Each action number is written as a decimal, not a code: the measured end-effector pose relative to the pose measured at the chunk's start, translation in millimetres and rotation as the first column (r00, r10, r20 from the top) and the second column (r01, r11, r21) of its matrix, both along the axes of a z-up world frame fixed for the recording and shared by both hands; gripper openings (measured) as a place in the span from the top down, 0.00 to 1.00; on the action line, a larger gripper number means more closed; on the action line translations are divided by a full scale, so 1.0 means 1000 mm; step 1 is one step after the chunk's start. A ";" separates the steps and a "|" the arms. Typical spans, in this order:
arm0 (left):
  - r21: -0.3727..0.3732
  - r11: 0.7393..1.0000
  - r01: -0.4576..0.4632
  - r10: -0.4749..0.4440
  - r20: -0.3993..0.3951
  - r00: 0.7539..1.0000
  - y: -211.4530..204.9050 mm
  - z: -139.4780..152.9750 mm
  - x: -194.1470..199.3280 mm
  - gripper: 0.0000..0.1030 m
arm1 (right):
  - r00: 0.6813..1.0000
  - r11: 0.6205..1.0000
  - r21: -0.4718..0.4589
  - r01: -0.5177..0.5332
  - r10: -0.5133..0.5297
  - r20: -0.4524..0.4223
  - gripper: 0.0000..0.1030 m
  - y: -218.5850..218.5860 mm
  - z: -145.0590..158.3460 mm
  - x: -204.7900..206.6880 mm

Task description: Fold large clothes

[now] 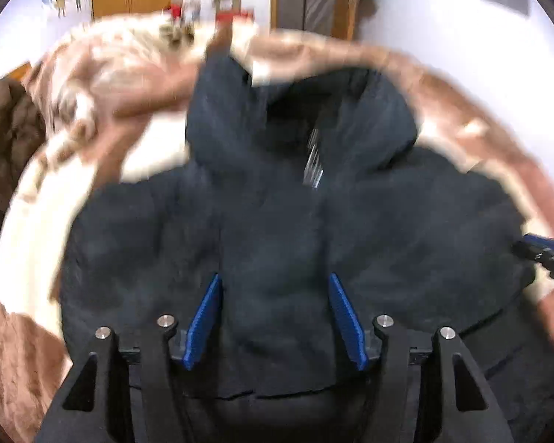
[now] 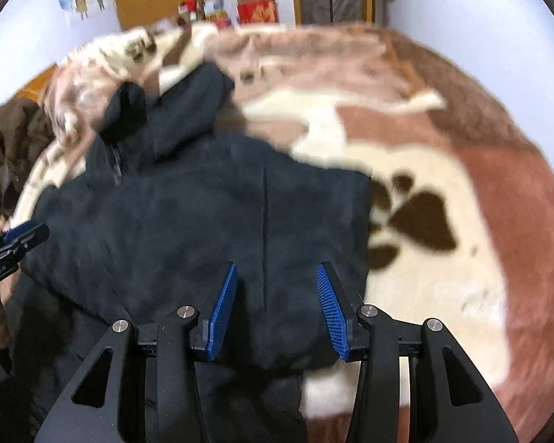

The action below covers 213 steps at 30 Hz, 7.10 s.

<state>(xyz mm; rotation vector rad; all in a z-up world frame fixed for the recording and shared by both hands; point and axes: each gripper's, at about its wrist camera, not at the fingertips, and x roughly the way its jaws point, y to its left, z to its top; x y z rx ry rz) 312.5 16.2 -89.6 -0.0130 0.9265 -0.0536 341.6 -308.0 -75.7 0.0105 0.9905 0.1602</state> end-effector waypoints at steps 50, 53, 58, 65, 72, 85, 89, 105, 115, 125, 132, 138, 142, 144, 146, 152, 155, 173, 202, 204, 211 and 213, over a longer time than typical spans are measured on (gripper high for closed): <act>-0.060 0.997 -0.048 0.052 0.077 0.996 0.005 0.097 -0.176 0.37 | 0.994 0.991 0.093 -0.099 0.094 0.059 0.53 0.078 0.075 -0.165; -0.073 0.996 -0.043 0.049 0.083 0.995 0.007 0.104 -0.185 0.37 | 0.993 0.989 0.100 -0.108 0.102 0.064 0.51 0.083 0.082 -0.175; -0.103 0.994 -0.033 0.043 0.093 0.995 0.008 0.114 -0.183 0.37 | 0.990 0.986 0.109 -0.126 0.117 0.085 0.51 0.091 0.094 -0.172; -0.095 0.995 -0.012 0.023 0.110 0.994 0.013 0.128 -0.142 0.37 | 0.986 0.985 0.110 -0.134 0.122 0.112 0.50 0.096 0.109 -0.138; -0.083 0.997 -0.012 0.023 0.133 0.991 0.026 0.141 -0.071 0.35 | 0.982 0.987 0.084 -0.135 0.122 0.141 0.50 0.097 0.127 -0.069; -0.093 0.994 -0.061 0.070 0.093 0.993 0.048 0.104 0.101 0.30 | 0.988 0.991 0.062 -0.115 0.107 0.111 0.49 0.099 0.102 0.097; -0.059 0.994 -0.088 0.091 0.060 0.994 0.050 0.076 0.154 0.30 | 0.992 0.994 0.060 -0.095 0.089 0.091 0.49 0.100 0.083 0.144; -0.065 0.994 -0.085 0.091 0.087 0.992 0.047 0.044 0.218 0.97 | 0.994 0.995 0.054 -0.088 0.084 0.071 0.93 0.115 0.055 0.230; -0.230 0.968 -0.100 0.146 0.196 0.970 0.090 0.102 0.098 0.97 | 0.965 0.977 0.146 -0.157 0.120 0.234 0.93 0.099 0.129 0.105; -0.278 0.950 -0.145 0.172 0.078 0.982 0.106 0.058 -0.013 0.92 | 0.985 0.972 0.186 -0.145 0.125 0.118 0.93 0.082 0.088 -0.008; -0.236 0.958 -0.165 0.172 0.010 0.985 0.106 0.038 -0.069 0.92 | 0.991 0.977 0.173 -0.124 0.130 -0.021 0.91 0.074 0.047 -0.047; -0.236 0.957 -0.169 0.181 0.028 0.983 0.117 0.049 -0.111 0.92 | 0.990 0.975 0.183 -0.127 0.136 -0.037 0.67 0.061 0.047 -0.074; -0.258 0.958 -0.122 0.149 0.088 0.985 0.106 0.073 -0.102 0.91 | 0.992 0.969 0.211 -0.130 0.128 0.020 0.67 0.071 0.066 -0.057; -0.273 0.958 -0.084 0.119 0.112 0.987 0.095 0.079 -0.090 0.88 | 0.990 0.966 0.216 -0.143 0.136 0.047 0.67 0.085 0.072 -0.051; -0.282 0.959 -0.042 0.077 0.114 0.990 0.078 0.074 -0.075 0.78 | 0.985 0.959 0.227 -0.168 0.156 0.072 0.67 0.102 0.072 -0.041; -0.240 0.970 -0.043 0.032 -0.052 0.998 0.049 -0.003 -0.055 0.78 | 0.976 0.964 0.177 -0.199 0.210 -0.049 0.67 0.137 0.011 -0.028; -0.244 0.968 -0.064 0.050 -0.065 0.997 0.051 -0.031 -0.058 0.78 | 0.970 0.964 0.172 -0.201 0.220 -0.103 0.67 0.138 -0.021 -0.030; -0.200 0.976 -0.083 0.063 -0.102 0.993 0.035 -0.017 -0.047 0.77 | 0.973 0.977 0.090 -0.192 0.202 -0.113 0.67 0.156 -0.020 -0.039; -0.115 0.986 -0.121 0.135 0.129 0.982 0.093 0.052 0.012 0.58 | 0.983 0.991 0.078 -0.106 0.092 0.157 0.65 0.098 0.058 0.022; -0.088 0.989 -0.116 0.126 0.132 0.983 0.088 0.052 0.035 0.58 | 0.983 0.991 0.074 -0.113 0.100 0.157 0.65 0.106 0.060 0.040; -0.049 0.991 -0.122 0.124 0.037 0.992 0.087 -0.003 0.067 0.57 | 0.995 0.996 0.005 -0.091 0.090 0.049 0.64 0.101 -0.005 0.075; -0.031 0.993 -0.110 0.112 0.055 0.992 0.083 -0.006 0.062 0.57 | 0.994 0.996 0.026 -0.089 0.088 0.059 0.63 0.094 -0.012 0.068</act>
